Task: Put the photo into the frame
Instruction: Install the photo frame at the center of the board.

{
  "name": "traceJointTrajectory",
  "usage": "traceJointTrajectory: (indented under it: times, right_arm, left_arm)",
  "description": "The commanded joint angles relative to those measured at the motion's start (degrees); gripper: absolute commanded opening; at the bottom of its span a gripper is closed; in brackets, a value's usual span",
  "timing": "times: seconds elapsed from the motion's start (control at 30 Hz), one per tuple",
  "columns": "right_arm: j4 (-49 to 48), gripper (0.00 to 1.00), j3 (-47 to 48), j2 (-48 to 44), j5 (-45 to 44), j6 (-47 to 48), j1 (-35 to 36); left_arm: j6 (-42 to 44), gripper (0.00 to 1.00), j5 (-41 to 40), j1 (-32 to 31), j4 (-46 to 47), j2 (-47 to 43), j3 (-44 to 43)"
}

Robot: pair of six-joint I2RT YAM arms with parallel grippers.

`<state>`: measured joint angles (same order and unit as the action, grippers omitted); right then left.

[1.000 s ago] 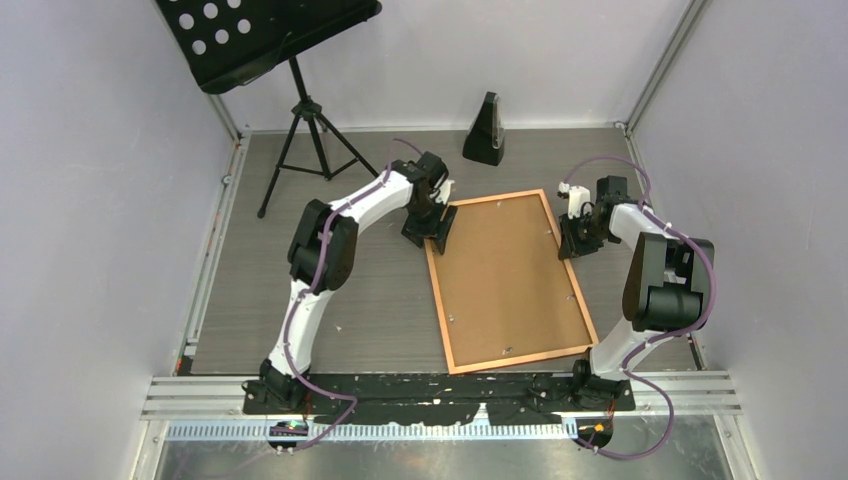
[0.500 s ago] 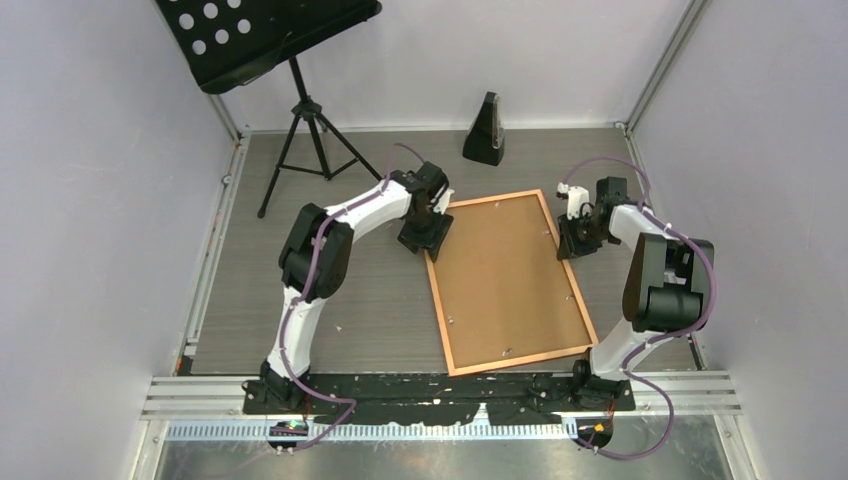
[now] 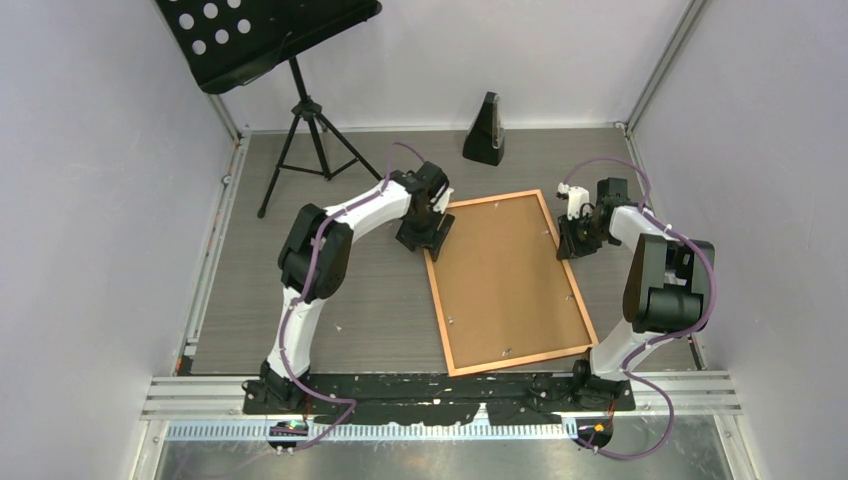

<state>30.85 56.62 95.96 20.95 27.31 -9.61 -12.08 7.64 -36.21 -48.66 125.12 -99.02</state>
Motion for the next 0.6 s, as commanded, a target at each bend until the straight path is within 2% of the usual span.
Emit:
traceJointTrajectory:
  times: [0.0,0.3,0.57]
  right_arm:
    - [-0.6,0.05,-1.3,-0.5,3.0,2.6,0.5]
    - [-0.9,0.05,-1.8,-0.2,3.2,2.3,0.5]
    - [-0.9,0.05,-1.6,0.0,3.3,2.2,0.5]
  left_arm:
    - [-0.9,0.68,-1.4,0.2,-0.1,0.0,-2.5]
    - [-1.3,0.65,-0.8,1.1,-0.6,1.2,-4.6]
    - [-1.2,0.63,0.1,1.3,-0.3,2.0,-3.2]
